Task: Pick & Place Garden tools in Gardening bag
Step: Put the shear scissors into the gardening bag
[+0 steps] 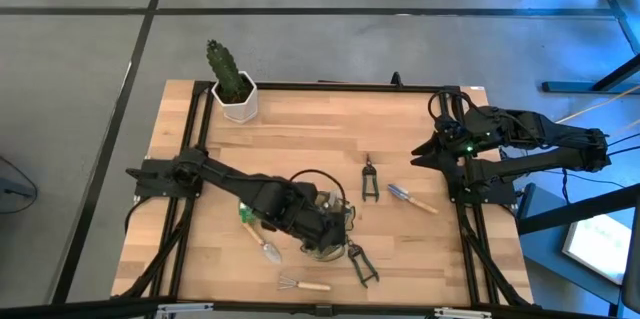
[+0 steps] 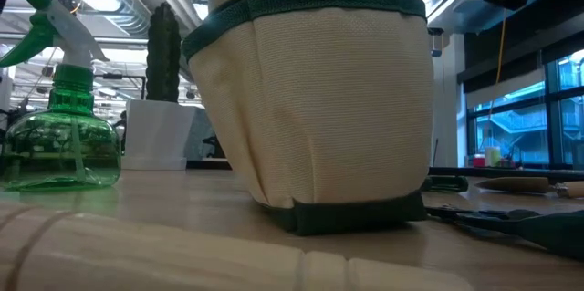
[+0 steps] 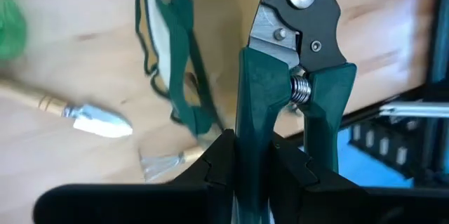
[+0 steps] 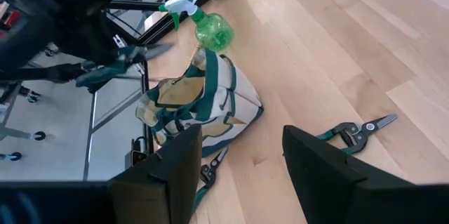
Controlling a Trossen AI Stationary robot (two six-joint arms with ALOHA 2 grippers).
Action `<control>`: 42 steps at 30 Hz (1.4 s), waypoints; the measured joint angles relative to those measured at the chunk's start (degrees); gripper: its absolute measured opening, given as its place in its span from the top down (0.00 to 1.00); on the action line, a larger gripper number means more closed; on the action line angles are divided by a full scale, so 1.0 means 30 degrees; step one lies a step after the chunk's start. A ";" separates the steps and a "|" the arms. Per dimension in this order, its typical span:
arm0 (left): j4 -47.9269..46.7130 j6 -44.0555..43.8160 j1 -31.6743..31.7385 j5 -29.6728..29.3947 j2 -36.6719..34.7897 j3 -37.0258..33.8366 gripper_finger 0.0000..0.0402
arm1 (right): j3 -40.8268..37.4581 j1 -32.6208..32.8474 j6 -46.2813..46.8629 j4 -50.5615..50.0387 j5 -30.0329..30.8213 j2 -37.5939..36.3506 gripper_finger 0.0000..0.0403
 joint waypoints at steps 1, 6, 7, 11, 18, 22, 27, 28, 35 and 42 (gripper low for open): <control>0.0020 0.0007 -0.0007 0.0517 0.0122 -0.0007 0.88 | 0.0000 0.0000 0.0000 -0.0003 0.0000 0.0000 0.50; 0.0047 0.0372 0.0033 0.2674 0.0133 -0.0022 0.88 | 0.0000 0.0000 -0.0084 -0.0033 0.0015 0.0000 0.50; 0.0009 0.0394 0.0064 0.2643 0.0133 -0.0022 0.88 | 0.0000 0.0000 -0.0173 -0.0046 0.0016 0.0000 0.50; 0.0176 0.0590 0.0252 0.2315 0.0127 -0.0154 0.88 | 0.0000 0.0000 -0.0244 -0.0076 0.0058 0.0000 0.50; 0.1917 0.0663 0.0831 0.2509 0.0282 -0.1555 0.88 | 0.0000 0.0000 -0.0350 -0.0076 0.0066 0.0000 0.50; 0.3194 0.0534 0.0782 0.2496 0.0705 -0.2344 0.88 | 0.0000 0.0000 -0.0357 -0.0083 0.0058 0.0000 0.50; 0.3174 0.0185 0.0424 0.3139 0.1095 -0.2390 0.88 | -0.0007 -0.0004 -0.0357 -0.0233 0.0058 -0.0007 0.50; 0.3159 -0.0011 0.0337 0.3104 0.1095 -0.2390 0.88 | -0.0007 -0.0007 -0.0357 -0.0288 0.0058 -0.0007 0.50; 0.2869 -0.0619 0.0031 0.2928 0.1078 -0.2521 0.88 | -0.0007 -0.0007 -0.0357 -0.0498 0.0058 -0.0007 0.50; 0.3252 0.0632 0.1337 0.2750 0.1090 -0.3590 0.88 | -0.0007 -0.0001 -0.0357 -0.0498 0.0058 0.0000 0.50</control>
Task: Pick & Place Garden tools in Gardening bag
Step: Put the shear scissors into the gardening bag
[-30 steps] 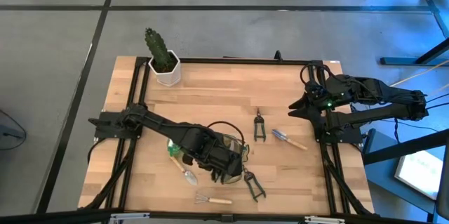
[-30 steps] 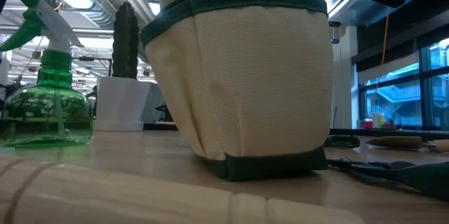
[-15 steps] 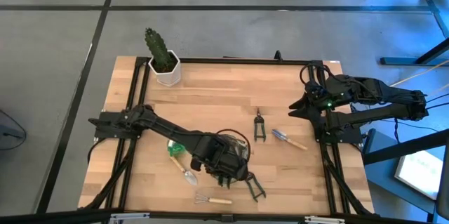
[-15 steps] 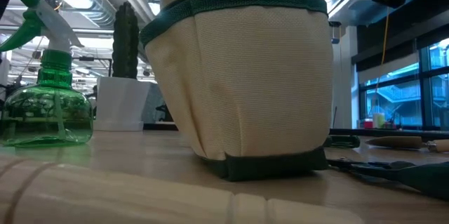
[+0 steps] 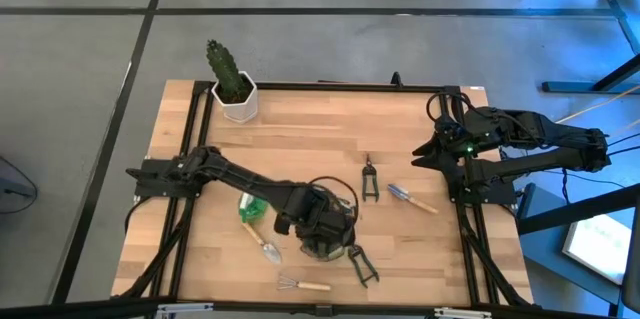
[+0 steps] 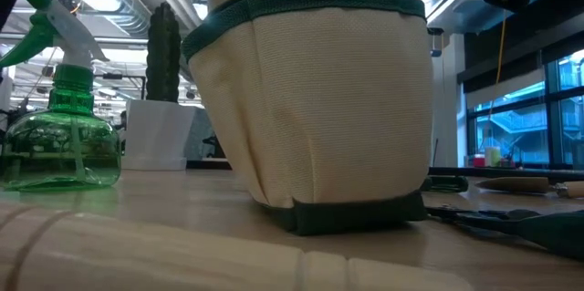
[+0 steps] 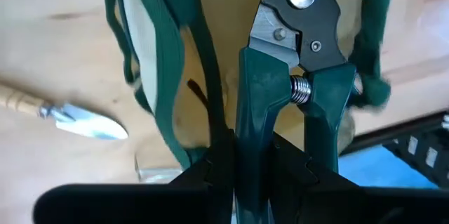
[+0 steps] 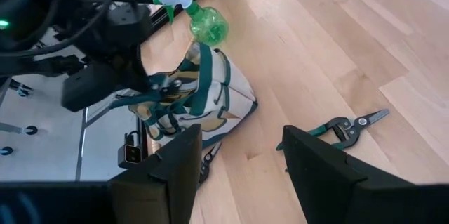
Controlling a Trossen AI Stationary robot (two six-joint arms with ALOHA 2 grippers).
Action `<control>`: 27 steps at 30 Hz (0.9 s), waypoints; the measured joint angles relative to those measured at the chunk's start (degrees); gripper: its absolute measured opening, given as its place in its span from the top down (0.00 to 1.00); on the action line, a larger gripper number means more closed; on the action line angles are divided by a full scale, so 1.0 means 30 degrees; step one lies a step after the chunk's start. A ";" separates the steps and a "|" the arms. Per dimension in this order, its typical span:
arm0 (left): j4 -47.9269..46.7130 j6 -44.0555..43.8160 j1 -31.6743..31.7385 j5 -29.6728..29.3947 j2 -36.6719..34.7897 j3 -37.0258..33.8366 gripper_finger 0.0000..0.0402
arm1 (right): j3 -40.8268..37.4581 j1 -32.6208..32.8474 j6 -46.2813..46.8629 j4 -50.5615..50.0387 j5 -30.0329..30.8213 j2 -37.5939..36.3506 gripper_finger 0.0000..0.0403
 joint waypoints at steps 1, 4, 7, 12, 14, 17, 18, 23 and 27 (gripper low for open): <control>-0.0022 0.0255 0.0159 -0.0072 0.0005 -0.0017 0.88 | 0.0000 -0.0006 -0.0007 0.0000 0.0000 -0.0007 0.50; -0.0034 0.0852 0.0631 -0.0347 -0.0002 -0.0017 0.88 | 0.0000 -0.0004 0.0000 0.0000 -0.0019 0.0000 0.50; -0.0664 0.1438 0.1068 -0.0479 -0.0002 -0.0017 0.88 | 0.0000 -0.0006 -0.0007 -0.0011 -0.0165 -0.0007 0.50; -0.1233 0.1950 0.1370 -0.0775 0.0137 -0.0017 0.88 | 0.0000 0.0001 -0.0007 -0.0146 -0.0363 -0.0022 0.50; -0.1323 0.2144 0.1441 -0.0842 0.0205 -0.0011 0.88 | 0.0000 0.0001 -0.0007 -0.0211 -0.0364 -0.0022 0.50; -0.1251 0.2341 0.1565 -0.0841 0.0532 0.0018 0.88 | 0.0000 0.0001 -0.0016 -0.0204 -0.0357 -0.0015 0.50; -0.1335 0.2405 0.1584 -0.0841 0.0686 0.0005 0.88 | 0.0000 0.0001 -0.0053 -0.0196 -0.0357 -0.0022 0.50; -0.1055 0.3030 0.1672 -0.0294 0.1386 0.0005 0.88 | 0.0000 -0.0003 -0.0138 -0.0168 -0.0357 -0.0018 0.50; -0.0811 0.3057 0.1672 -0.0554 0.1571 0.0012 0.88 | 0.0000 0.0001 -0.0146 -0.0168 -0.0357 -0.0015 0.50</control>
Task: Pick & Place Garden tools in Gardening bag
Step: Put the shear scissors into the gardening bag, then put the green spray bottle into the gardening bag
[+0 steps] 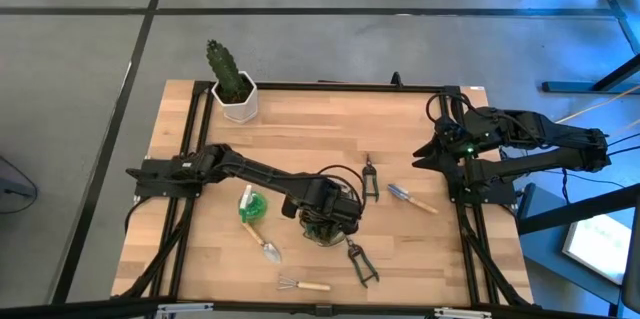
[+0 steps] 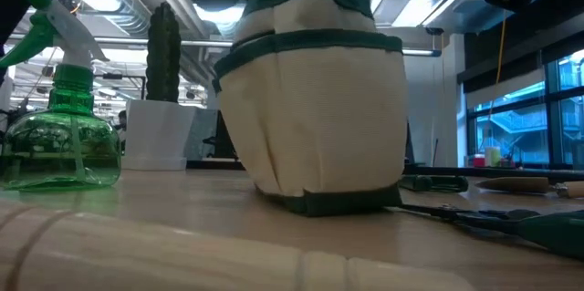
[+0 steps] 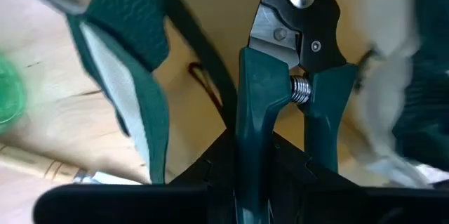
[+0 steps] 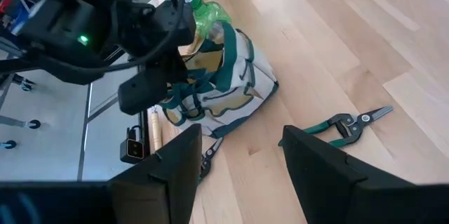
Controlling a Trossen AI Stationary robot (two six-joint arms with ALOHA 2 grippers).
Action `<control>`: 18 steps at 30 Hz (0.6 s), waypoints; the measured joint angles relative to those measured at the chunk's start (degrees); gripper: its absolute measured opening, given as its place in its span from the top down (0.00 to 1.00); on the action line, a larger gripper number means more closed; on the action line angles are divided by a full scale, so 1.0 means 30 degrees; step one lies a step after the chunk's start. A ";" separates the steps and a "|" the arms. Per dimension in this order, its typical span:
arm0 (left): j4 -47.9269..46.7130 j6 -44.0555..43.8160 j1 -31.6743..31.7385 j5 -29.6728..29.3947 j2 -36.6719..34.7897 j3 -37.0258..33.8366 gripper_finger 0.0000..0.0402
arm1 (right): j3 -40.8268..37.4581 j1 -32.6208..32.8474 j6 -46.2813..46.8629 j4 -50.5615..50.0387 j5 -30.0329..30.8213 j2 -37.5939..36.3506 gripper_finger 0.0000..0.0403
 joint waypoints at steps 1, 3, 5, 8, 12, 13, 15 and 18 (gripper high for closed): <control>0.0057 -0.0032 0.0000 -0.0074 0.0000 0.0007 0.88 | 0.0000 0.0000 0.0000 0.0000 0.0000 0.0000 0.50; -0.0007 -0.0025 0.0000 -0.0059 0.0036 0.0007 0.86 | 0.0000 0.0000 0.0000 0.0000 0.0000 -0.0007 0.50; -0.0010 -0.0025 0.0000 0.0112 0.0036 0.0007 0.80 | 0.0000 -0.0005 -0.0007 0.0000 0.0000 0.0000 0.50; 0.0014 0.0119 -0.0007 0.0247 0.0036 0.0007 0.72 | 0.0000 0.0000 -0.0073 0.0000 0.0003 0.0000 0.50; -0.0008 0.0500 0.0000 0.0239 -0.0047 0.0007 0.67 | 0.0000 0.0000 -0.0073 0.0000 0.0000 0.0000 0.50; -0.0014 0.0623 0.0000 0.0235 -0.0129 0.0007 0.66 | 0.0000 -0.0007 -0.0073 -0.0001 0.0000 0.0000 0.50; -0.0128 0.0647 -0.0005 0.0131 -0.0362 0.0007 0.65 | 0.0000 -0.0007 -0.0073 -0.0007 0.0007 0.0000 0.50; -0.0298 0.0645 -0.0002 -0.0501 -0.0843 0.0007 0.65 | 0.0000 -0.0002 -0.0073 -0.0007 0.0007 0.0000 0.50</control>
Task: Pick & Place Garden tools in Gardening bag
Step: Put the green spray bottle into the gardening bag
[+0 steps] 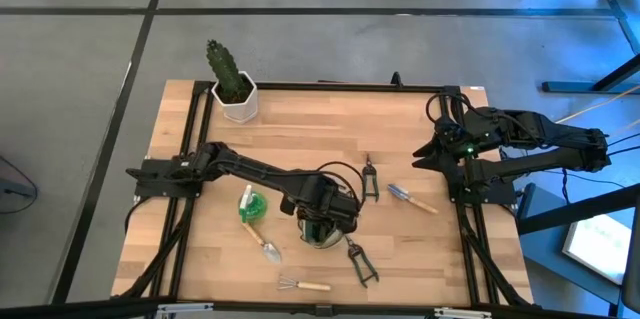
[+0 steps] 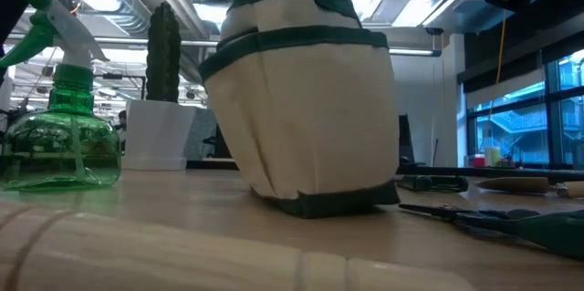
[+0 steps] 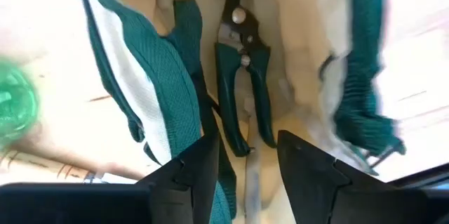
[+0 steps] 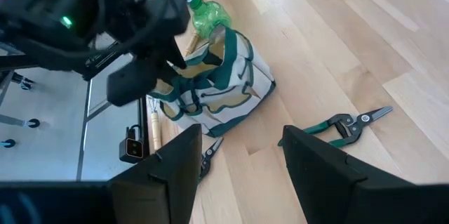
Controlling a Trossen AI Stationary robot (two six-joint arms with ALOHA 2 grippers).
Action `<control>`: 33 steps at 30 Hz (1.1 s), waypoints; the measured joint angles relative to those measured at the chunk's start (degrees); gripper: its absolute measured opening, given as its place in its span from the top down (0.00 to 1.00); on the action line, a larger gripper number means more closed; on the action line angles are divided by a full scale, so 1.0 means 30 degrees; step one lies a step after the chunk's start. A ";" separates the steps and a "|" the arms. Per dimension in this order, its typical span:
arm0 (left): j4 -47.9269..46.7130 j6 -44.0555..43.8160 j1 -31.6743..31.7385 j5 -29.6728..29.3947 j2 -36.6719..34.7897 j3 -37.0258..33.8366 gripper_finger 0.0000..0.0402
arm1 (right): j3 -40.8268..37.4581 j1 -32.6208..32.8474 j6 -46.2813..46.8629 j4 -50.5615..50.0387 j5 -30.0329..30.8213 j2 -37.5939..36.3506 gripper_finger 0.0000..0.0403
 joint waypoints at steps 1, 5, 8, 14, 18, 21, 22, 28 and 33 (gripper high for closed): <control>-0.0054 0.0000 0.0002 -0.0301 -0.0181 0.0000 0.65 | 0.0000 -0.0002 0.0000 0.0000 0.0000 0.0000 0.50; -0.0299 -0.0024 0.0002 -0.1019 -0.1228 0.0000 0.68 | 0.0000 0.0002 0.0015 -0.0007 0.0000 0.0000 0.50; -0.1228 -0.0291 -0.0178 -0.1164 -0.2241 0.0000 0.72 | 0.0000 0.0002 0.0022 -0.0058 0.0000 -0.0002 0.50; -0.4276 -0.1582 -0.1241 -0.1809 -0.4346 0.0000 0.79 | 0.0000 0.0001 0.0079 -0.0160 0.0000 -0.0007 0.50; -0.4076 -0.1571 -0.1834 -0.2761 -0.5110 0.0000 0.79 | 0.0000 0.0000 0.0080 -0.0160 0.0006 -0.0007 0.50; -0.4069 -0.1333 -0.2016 -0.2491 -0.5109 0.0010 0.76 | 0.0000 -0.0003 0.0075 -0.0158 0.0007 -0.0002 0.50; -0.4059 -0.1239 -0.2079 -0.2349 -0.5053 0.0000 0.76 | 0.0000 -0.0004 0.0075 -0.0154 0.0007 -0.0007 0.50; -0.4066 -0.1844 -0.2096 -0.1258 -0.4347 0.0000 0.69 | 0.0000 -0.0005 0.0080 -0.0234 0.0007 0.0000 0.50; -0.2713 -0.1432 -0.2627 0.1813 -0.3354 -0.0007 0.67 | 0.0000 0.0000 0.0080 -0.0299 0.0000 -0.0002 0.50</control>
